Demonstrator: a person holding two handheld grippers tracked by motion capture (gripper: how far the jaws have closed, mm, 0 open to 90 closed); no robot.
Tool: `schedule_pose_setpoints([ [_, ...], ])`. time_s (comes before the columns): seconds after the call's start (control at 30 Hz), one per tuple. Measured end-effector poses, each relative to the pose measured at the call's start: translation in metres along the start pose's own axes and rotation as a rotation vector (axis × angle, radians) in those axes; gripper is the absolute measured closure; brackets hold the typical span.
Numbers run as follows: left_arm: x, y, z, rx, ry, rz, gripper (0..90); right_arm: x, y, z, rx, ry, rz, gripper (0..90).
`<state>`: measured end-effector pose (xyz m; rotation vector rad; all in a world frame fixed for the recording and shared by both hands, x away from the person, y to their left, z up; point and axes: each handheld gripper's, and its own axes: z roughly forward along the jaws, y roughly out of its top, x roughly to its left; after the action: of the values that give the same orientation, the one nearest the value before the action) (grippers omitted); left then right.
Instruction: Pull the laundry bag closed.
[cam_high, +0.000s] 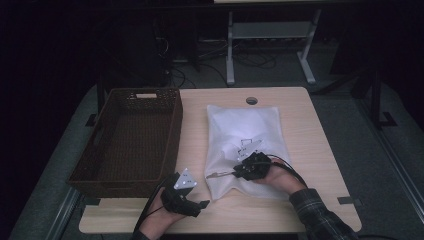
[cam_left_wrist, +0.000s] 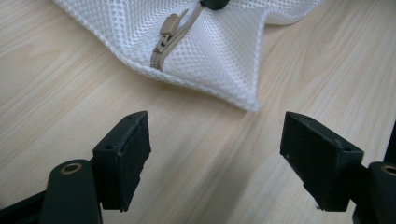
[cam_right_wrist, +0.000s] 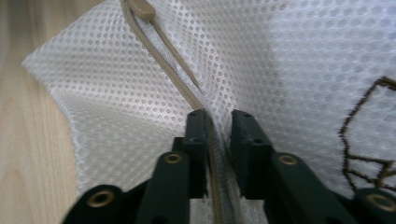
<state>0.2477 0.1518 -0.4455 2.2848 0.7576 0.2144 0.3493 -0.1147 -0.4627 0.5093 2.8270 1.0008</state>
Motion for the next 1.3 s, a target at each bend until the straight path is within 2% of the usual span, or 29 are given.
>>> schedule_pose_setpoints([
  [0.07, -0.001, 0.001, 0.001, -0.001, 0.000, -0.001, 23.8, 0.001, 0.000, 0.000, -0.002, -0.009, 0.009, 82.7],
  [0.17, -0.004, 0.003, 0.001, 0.000, 0.002, -0.007, 23.6, 0.003, -0.001, 0.000, -0.013, -0.026, 0.031, 84.4],
  [0.23, -0.003, 0.006, 0.003, 0.001, -0.002, -0.024, 23.0, 0.001, -0.005, -0.001, -0.044, -0.017, 0.066, 85.7],
  [0.4, -0.002, 0.015, 0.008, 0.000, 0.001, -0.057, 22.1, 0.000, -0.008, -0.008, -0.087, 0.000, 0.104, 86.3],
  [0.63, -0.004, 0.033, 0.020, 0.000, 0.022, -0.062, 21.6, -0.002, -0.013, -0.025, -0.164, 0.018, 0.122, 86.6],
  [0.77, 0.001, 0.037, 0.024, -0.001, 0.019, -0.078, 21.5, 0.000, -0.013, -0.028, -0.173, 0.013, 0.117, 86.6],
  [0.87, 0.011, 0.041, 0.031, -0.009, 0.001, -0.119, 22.1, -0.001, -0.013, -0.031, -0.187, 0.013, 0.121, 86.7],
  [1.07, 0.024, 0.048, 0.043, -0.010, -0.045, -0.141, 28.8, -0.004, -0.014, -0.035, -0.212, 0.010, 0.130, 86.6],
  [1.3, 0.028, 0.054, 0.043, -0.042, -0.078, -0.085, 47.5, -0.009, -0.017, -0.041, -0.239, -0.001, 0.146, 86.5],
])
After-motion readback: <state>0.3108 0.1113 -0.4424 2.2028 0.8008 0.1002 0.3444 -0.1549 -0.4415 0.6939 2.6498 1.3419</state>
